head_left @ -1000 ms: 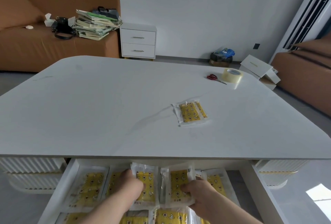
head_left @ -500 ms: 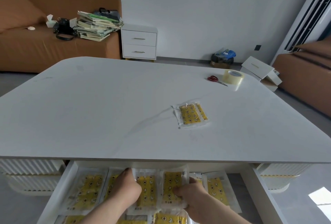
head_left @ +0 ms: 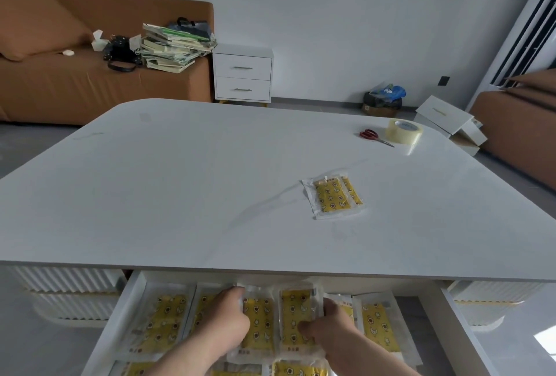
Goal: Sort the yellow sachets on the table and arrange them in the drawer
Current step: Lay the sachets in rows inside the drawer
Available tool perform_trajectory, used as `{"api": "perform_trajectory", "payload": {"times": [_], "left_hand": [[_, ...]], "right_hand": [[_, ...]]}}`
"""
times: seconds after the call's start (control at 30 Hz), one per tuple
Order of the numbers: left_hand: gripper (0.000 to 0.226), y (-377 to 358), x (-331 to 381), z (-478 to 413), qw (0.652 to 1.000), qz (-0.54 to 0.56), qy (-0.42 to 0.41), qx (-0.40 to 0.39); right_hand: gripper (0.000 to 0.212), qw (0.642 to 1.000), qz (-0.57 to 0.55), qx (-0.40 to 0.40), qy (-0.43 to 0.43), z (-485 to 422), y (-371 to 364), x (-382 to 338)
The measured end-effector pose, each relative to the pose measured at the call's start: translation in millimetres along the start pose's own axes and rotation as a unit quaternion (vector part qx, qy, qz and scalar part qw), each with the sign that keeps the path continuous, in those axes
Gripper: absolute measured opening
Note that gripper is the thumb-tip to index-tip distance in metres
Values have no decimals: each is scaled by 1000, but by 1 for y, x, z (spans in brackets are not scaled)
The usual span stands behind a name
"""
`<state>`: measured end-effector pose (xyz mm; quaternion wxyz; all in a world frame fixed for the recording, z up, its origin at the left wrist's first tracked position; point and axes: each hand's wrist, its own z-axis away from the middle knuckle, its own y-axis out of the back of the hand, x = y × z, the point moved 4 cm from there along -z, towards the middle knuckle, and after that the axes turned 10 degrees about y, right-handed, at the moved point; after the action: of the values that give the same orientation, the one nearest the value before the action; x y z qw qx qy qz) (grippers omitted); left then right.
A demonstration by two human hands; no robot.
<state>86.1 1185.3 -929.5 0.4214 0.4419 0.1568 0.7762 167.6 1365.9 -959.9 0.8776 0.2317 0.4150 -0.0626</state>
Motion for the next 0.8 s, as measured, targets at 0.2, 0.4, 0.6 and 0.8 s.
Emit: {"api": "perform_trajectory", "payload": {"times": [0.2,0.4,0.6,0.8], "left_hand": [[63,-2,-1,0,1000,-9,-2,-16],[67,-4,-5,-3,999,-26,4,-32],[67,-3,-4,-1,997,-64,-18,-26],[65,4,6,11,982,-162,-91,32]], "right_hand": [[36,994,107,27,0,-2,4,-7],[21,989,139,49,12,-2,11,-11],[34,936,330,42,117,7,12,-22],[50,848,483,36,217,21,18,-35]]}}
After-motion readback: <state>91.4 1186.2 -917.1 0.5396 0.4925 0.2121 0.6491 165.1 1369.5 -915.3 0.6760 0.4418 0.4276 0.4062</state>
